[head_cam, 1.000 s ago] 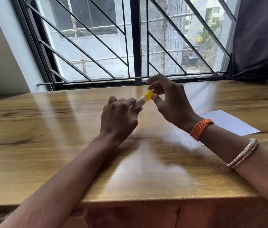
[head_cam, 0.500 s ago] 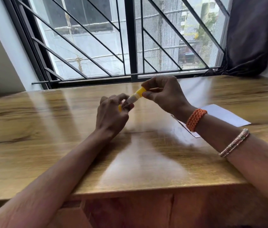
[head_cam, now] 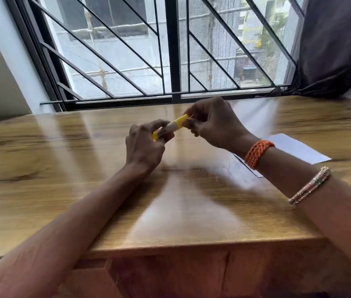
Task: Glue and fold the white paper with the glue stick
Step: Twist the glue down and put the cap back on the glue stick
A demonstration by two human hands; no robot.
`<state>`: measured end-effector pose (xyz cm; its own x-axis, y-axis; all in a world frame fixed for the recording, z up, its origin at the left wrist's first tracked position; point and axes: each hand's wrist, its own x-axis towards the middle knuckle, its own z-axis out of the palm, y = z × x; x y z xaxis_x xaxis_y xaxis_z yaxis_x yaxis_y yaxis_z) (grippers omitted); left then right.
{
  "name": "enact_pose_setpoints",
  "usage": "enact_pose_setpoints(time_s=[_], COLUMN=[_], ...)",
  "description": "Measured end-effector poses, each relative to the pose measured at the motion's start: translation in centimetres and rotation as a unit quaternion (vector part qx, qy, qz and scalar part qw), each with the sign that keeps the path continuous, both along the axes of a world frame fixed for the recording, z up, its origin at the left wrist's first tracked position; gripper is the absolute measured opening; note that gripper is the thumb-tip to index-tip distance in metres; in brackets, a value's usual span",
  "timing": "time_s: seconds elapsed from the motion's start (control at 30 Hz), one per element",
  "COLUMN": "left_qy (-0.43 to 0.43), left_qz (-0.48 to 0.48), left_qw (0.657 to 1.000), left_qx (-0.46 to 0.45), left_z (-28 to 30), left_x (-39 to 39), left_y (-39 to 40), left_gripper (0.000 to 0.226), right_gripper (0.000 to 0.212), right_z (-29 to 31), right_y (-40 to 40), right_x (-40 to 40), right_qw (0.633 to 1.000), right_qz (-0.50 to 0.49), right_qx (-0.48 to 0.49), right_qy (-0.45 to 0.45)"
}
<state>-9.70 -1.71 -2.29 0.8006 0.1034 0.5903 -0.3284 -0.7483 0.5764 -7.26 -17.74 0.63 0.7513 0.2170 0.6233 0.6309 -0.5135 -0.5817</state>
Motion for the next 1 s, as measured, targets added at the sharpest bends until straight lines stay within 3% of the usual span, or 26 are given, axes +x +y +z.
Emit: enact_pose_setpoints(time_s=[0.1,0.23,0.43,0.57,0.7,0.8,1.0], left_qy=[-0.03,-0.075,-0.094,-0.079,-0.06,-0.045,0.045], left_qz=[0.018,0.047,0.06,0.036,0.029,0.015,0.019], left_qw=[0.999,0.992,0.98,0.99,0.994,0.997,0.998], left_qx=[0.014,0.088,0.165,0.112,0.085,0.058,-0.047], left_z=[-0.1,-0.3,-0.3,-0.4,-0.5,-0.6,-0.3], left_x=[-0.1,-0.1,-0.4,-0.4,0.1,0.4,0.5], left_y=[-0.2,-0.4,-0.5,-1.1,-1.6,-2.7,-6.0], left_gripper=[0.024,0.024,0.025,0.027,0.024,0.023,0.023], right_gripper=[0.003,0.014,0.033,0.038,0.025,0.028,0.032], right_z=[0.0,0.0,-0.1,0.2,0.5,0.3,0.5], right_y=[0.3,0.4,0.3,-2.8,-9.0,-11.8,-13.4], right_x=[-0.3,-0.7,-0.4,0.8,1.9,1.6,0.1], right_qw=[0.998,0.99,0.977,0.976,0.917,0.901,0.89], right_qz=[-0.029,-0.07,-0.023,-0.141,-0.286,-0.266,-0.187], right_qx=[-0.039,-0.118,-0.099,-0.077,-0.172,-0.222,-0.331], right_qy=[-0.034,-0.03,0.186,0.149,0.218,0.262,0.252])
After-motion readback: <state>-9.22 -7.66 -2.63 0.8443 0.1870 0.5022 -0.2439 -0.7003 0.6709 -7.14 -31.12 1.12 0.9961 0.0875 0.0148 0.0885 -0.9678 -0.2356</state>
